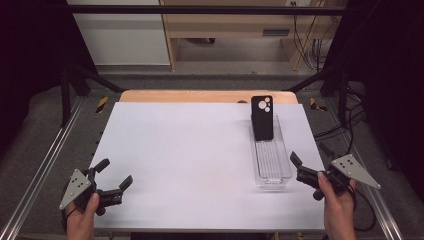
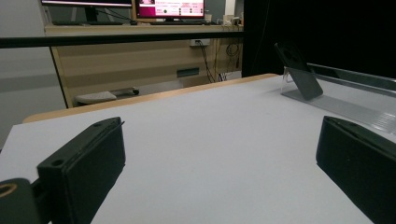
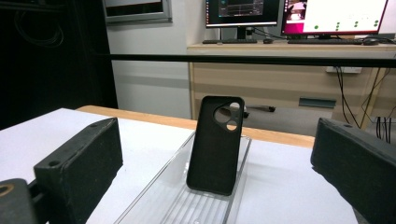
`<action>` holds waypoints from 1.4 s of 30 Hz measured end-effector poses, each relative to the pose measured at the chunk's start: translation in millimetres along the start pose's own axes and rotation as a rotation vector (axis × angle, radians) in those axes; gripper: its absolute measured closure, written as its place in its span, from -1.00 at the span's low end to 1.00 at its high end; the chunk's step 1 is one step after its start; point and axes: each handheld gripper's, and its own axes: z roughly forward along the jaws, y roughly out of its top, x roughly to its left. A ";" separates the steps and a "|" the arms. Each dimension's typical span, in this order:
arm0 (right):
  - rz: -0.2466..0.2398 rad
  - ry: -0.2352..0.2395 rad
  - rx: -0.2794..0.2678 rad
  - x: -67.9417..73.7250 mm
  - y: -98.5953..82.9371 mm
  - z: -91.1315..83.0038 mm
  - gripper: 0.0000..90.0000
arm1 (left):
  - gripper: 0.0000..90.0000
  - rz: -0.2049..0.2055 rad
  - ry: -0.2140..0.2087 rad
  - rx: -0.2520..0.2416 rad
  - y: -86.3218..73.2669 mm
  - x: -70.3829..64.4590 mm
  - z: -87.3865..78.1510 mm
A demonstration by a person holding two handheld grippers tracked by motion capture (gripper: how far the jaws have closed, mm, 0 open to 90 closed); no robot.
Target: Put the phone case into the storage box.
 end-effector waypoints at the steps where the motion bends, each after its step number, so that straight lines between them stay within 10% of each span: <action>1: 0.002 0.001 0.002 0.7 -2.0 -0.1 -0.94 | -0.97 0.002 0.000 0.001 0.1 -0.2 -0.3; 42: -0.005 0.113 0.024 38.3 -24.4 16.6 -0.95 | -0.97 0.015 -0.049 -0.015 3.1 -6.4 0.2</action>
